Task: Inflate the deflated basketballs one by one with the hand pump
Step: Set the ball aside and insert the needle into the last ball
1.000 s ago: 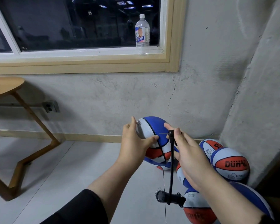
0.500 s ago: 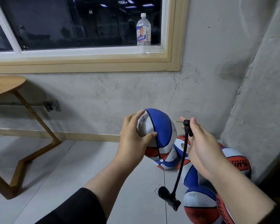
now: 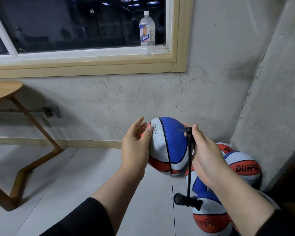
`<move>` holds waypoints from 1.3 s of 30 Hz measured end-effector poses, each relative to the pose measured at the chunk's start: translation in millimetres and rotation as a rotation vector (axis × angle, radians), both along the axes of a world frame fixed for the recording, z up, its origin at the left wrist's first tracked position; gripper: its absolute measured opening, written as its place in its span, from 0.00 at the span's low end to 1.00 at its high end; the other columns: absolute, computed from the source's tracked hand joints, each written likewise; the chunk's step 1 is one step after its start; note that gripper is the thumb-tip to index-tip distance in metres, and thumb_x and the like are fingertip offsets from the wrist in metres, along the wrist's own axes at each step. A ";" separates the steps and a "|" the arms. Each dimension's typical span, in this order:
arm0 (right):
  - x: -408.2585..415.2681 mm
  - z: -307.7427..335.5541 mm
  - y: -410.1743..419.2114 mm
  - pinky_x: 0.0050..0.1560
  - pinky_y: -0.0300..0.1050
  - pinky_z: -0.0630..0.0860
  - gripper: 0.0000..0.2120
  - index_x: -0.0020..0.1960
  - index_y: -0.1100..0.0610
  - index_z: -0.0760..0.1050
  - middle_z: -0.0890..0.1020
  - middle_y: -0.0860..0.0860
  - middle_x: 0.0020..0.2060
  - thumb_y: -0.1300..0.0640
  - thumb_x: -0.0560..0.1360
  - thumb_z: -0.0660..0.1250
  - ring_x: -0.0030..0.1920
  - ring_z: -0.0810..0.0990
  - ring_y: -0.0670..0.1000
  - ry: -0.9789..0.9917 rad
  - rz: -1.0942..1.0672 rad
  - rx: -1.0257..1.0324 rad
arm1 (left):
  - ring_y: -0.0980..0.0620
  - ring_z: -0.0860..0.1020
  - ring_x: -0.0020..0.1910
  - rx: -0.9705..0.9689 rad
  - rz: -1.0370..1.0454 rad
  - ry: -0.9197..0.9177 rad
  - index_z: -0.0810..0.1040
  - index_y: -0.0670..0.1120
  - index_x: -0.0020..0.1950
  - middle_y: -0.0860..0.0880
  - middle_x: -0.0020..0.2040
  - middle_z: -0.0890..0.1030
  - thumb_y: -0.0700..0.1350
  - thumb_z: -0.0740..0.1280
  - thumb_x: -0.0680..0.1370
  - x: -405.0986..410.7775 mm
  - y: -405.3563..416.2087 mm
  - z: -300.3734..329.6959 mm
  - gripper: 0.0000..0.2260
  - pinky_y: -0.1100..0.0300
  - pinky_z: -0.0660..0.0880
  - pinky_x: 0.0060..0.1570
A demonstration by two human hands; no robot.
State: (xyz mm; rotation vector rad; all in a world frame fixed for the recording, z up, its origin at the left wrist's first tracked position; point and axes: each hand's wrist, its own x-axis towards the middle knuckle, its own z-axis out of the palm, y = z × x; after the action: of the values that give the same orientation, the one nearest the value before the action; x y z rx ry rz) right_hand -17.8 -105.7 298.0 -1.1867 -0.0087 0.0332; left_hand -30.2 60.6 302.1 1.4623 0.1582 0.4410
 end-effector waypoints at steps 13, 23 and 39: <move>-6.2 -5.8 14.1 0.59 0.52 0.80 0.18 0.67 0.51 0.79 0.86 0.49 0.58 0.45 0.85 0.58 0.58 0.85 0.49 0.027 -0.013 -0.002 | 0.45 0.80 0.64 -0.317 -0.028 0.406 0.66 0.45 0.79 0.46 0.69 0.79 0.70 0.82 0.53 10.5 14.1 -3.5 0.61 0.45 0.77 0.66; 0.0 -2.8 9.4 0.60 0.51 0.79 0.19 0.66 0.52 0.79 0.86 0.52 0.58 0.44 0.85 0.58 0.59 0.85 0.51 0.001 -0.070 -0.057 | 0.45 0.85 0.59 -0.199 -0.387 0.401 0.72 0.55 0.74 0.50 0.66 0.81 0.57 0.85 0.64 3.1 22.7 -7.2 0.42 0.41 0.84 0.53; 2.2 7.2 -9.1 0.43 0.41 0.73 0.14 0.46 0.51 0.77 0.81 0.41 0.36 0.45 0.83 0.60 0.36 0.76 0.39 -0.295 -0.188 -0.746 | 0.50 0.84 0.55 -0.003 -0.179 0.276 0.81 0.53 0.62 0.52 0.56 0.86 0.50 0.81 0.71 0.8 9.1 -10.1 0.21 0.52 0.82 0.53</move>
State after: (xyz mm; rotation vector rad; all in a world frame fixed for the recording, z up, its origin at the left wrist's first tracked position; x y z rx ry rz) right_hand -15.7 -114.7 305.2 -1.9236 -0.1554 -0.3305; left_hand -29.4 69.7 292.0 1.5153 0.2447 0.0924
